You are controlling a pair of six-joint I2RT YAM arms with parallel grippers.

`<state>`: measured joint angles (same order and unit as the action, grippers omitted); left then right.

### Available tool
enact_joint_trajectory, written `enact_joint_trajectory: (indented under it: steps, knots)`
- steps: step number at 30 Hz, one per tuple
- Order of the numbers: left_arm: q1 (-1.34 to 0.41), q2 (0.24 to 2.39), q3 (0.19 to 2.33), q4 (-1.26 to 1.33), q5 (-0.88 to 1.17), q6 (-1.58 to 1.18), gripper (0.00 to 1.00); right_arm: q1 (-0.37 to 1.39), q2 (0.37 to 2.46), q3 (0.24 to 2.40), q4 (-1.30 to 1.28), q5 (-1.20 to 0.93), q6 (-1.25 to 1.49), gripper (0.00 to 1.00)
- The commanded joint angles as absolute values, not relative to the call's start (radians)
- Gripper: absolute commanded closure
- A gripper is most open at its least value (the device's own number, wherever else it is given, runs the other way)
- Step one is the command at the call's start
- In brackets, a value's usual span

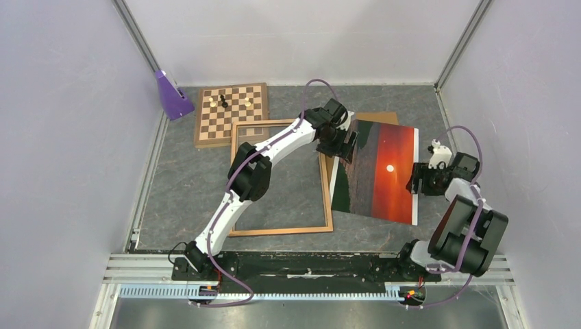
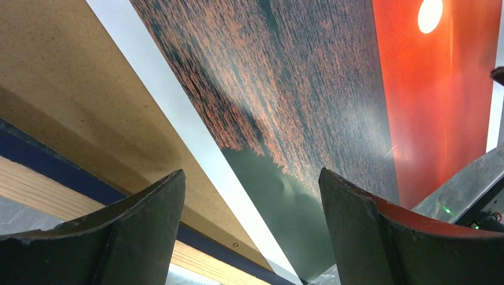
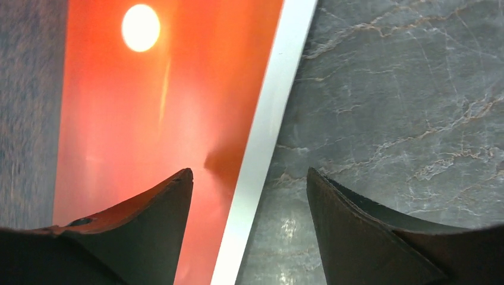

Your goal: Put the photo into the frame

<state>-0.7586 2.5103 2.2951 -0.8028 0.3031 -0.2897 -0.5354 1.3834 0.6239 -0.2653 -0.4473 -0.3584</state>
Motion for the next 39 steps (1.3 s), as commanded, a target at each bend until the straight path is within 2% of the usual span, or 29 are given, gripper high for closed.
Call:
enact_joint_trajectory:
  steps: [1,9,15,31,39]
  knots:
    - [-0.769,2.509,2.291,-0.804,0.295,-0.302,0.11,-0.501,1.253,0.607,-0.330,-0.509,-0.574,0.24]
    - [-0.769,2.532,2.274,-0.801,0.357,-0.340,0.15,-0.388,1.102,0.635,-0.489,-0.526,-0.877,0.20]
    - [-0.764,2.545,2.261,-0.794,0.418,-0.376,0.18,-0.256,0.956,0.547,-0.511,-0.437,-1.072,0.20]
    - [-0.743,2.551,2.228,-0.802,0.508,-0.311,0.13,-0.040,0.530,0.342,-0.609,-0.313,-1.214,0.20]
    - [-0.723,2.568,2.220,-0.776,0.565,-0.359,0.14,-0.013,0.407,0.280,-0.720,-0.326,-1.302,0.20]
